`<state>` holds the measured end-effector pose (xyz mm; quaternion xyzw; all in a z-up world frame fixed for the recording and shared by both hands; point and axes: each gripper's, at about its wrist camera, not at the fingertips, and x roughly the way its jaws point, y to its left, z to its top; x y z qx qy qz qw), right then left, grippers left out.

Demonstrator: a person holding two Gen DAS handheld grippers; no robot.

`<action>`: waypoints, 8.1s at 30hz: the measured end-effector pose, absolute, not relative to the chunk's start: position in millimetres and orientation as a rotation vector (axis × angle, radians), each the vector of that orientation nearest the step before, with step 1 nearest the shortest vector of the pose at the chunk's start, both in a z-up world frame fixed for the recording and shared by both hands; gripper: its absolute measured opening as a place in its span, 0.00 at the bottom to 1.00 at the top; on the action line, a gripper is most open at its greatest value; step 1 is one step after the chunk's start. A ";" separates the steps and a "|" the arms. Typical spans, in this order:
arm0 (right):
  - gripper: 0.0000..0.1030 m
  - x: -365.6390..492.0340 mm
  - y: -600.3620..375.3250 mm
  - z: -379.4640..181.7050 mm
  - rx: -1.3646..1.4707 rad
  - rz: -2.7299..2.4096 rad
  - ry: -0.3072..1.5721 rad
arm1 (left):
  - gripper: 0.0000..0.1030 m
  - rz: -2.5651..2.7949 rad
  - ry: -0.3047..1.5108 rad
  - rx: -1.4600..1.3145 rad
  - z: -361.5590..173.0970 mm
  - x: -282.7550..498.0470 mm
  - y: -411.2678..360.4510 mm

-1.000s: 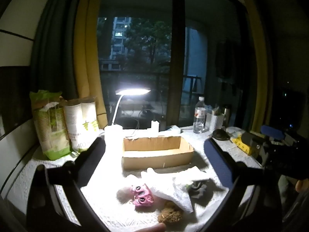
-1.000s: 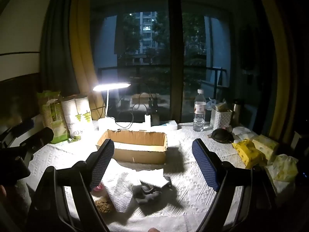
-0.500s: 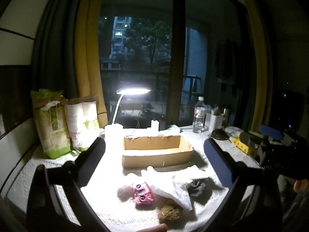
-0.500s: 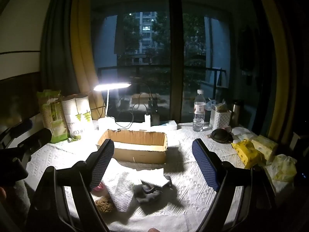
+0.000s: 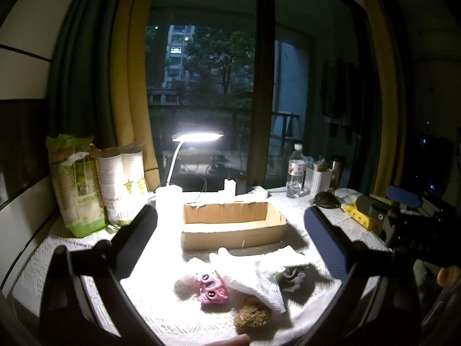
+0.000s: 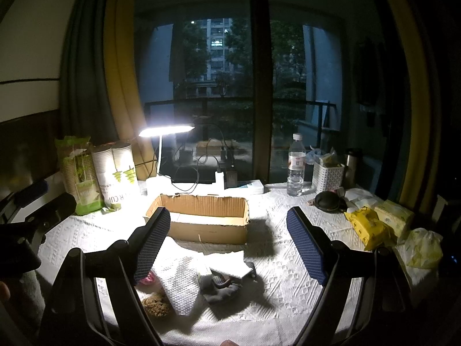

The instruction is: Organize soft objects

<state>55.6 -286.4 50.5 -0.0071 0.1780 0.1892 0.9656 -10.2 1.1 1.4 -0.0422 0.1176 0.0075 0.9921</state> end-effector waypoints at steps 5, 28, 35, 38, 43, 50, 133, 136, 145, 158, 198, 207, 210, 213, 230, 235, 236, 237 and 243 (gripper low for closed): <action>0.83 55.2 -286.6 50.4 -0.013 0.383 0.360 | 0.99 0.012 0.239 -0.088 2.4 -10.5 0.2; 0.83 55.5 -286.1 50.2 -0.011 0.384 0.361 | 0.99 0.011 0.238 -0.089 1.5 -11.7 -0.2; 0.83 55.8 -286.4 49.3 -0.010 0.384 0.362 | 0.99 0.013 0.237 -0.089 1.3 -11.6 -0.5; 0.83 55.9 -286.5 49.4 -0.011 0.384 0.361 | 0.99 0.012 0.238 -0.088 0.6 -11.4 -1.2; 0.83 56.0 -286.6 49.5 -0.010 0.384 0.362 | 0.99 0.013 0.238 -0.089 0.5 -11.5 -1.3; 0.83 56.3 -286.4 49.0 -0.010 0.385 0.363 | 0.99 0.012 0.238 -0.088 0.2 -11.4 -1.9; 0.53 183.5 -220.5 -105.0 -0.025 0.632 0.849 | 0.09 -0.196 0.724 -0.137 -124.0 123.6 2.8; 0.50 186.5 -214.1 -109.2 -0.046 0.619 0.863 | 0.09 -0.197 0.696 -0.150 -117.4 120.8 9.6; 0.26 184.8 -210.4 -106.1 -0.075 0.625 0.848 | 0.09 -0.179 0.653 -0.164 -100.8 119.6 26.5; 0.26 190.5 -229.0 -54.4 -0.047 0.627 0.729 | 0.09 -0.176 0.582 -0.123 -69.5 132.5 22.3; 0.26 300.8 -271.2 -36.0 0.053 0.594 0.628 | 0.09 -0.223 0.582 -0.082 -50.8 263.9 -23.6; 0.26 325.5 -264.7 -53.0 0.066 0.620 0.665 | 0.09 -0.201 0.684 -0.088 -91.6 308.4 -36.6; 0.26 332.4 -260.5 -59.1 0.068 0.626 0.676 | 0.09 -0.207 0.712 -0.095 -101.8 317.7 -41.4; 0.26 336.5 -256.6 -64.7 0.068 0.632 0.686 | 0.09 -0.206 0.742 -0.101 -112.5 328.3 -44.4; 0.26 351.5 -243.8 -90.2 0.040 0.608 0.753 | 0.19 -0.213 1.005 -0.094 -158.0 360.5 -52.4; 0.25 351.8 -237.4 -94.5 0.008 0.594 0.748 | 0.22 -0.202 0.987 -0.100 -150.6 354.9 -46.9; 0.25 351.6 -236.3 -94.4 0.002 0.590 0.745 | 0.22 -0.199 0.983 -0.101 -148.9 353.9 -45.9; 0.25 351.3 -234.9 -94.7 -0.008 0.585 0.742 | 0.22 -0.198 0.977 -0.105 -146.6 352.4 -44.6; 0.27 348.6 -227.5 -97.5 -0.043 0.582 0.768 | 0.32 -0.209 0.956 -0.121 -138.3 342.6 -39.6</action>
